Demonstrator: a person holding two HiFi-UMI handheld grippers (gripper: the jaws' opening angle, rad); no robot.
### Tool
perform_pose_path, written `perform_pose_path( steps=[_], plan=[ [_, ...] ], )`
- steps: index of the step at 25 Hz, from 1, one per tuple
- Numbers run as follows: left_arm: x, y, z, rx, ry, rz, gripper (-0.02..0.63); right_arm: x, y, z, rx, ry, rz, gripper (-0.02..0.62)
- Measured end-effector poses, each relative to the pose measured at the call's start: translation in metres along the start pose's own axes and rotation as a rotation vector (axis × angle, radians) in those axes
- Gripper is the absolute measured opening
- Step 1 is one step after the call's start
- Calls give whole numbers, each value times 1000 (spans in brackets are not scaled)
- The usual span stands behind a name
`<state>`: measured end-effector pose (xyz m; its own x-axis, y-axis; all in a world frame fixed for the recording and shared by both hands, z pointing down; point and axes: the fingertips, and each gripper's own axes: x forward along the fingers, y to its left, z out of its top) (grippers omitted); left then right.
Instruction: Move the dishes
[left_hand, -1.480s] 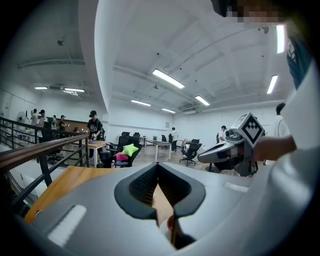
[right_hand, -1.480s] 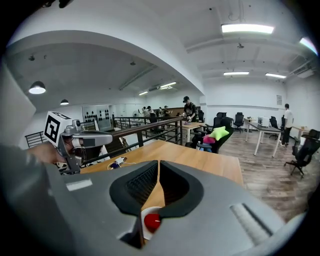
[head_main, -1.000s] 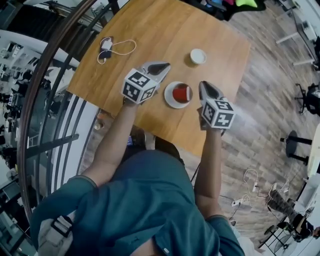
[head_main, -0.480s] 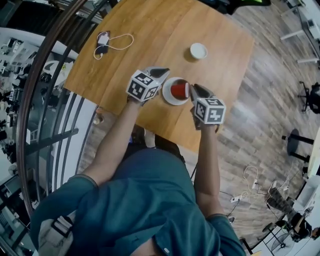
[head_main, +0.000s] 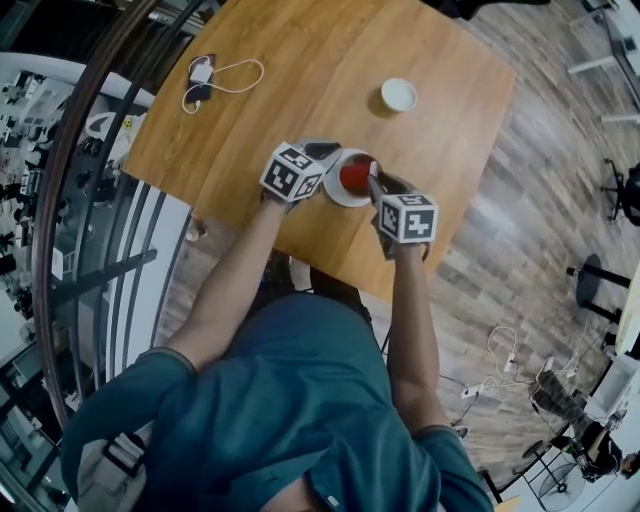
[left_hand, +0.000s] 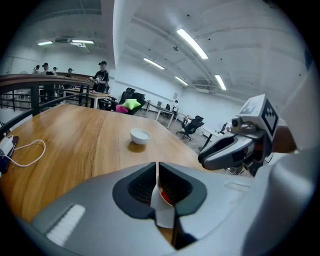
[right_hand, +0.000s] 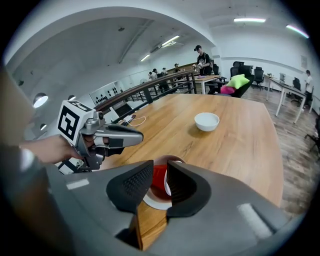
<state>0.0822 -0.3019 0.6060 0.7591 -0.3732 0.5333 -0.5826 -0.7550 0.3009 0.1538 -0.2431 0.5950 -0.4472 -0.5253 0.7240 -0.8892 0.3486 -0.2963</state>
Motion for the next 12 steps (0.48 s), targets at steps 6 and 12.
perform_pose_path(
  steps=[6, 12],
  plan=[
    [18, -6, -32, -15, 69, -16, 49, 15, -2, -22, 6, 44, 14, 75],
    [33, -8, -51, -26, 113, -28, 65, 27, -4, -33, -14, 78, 16, 75]
  ],
)
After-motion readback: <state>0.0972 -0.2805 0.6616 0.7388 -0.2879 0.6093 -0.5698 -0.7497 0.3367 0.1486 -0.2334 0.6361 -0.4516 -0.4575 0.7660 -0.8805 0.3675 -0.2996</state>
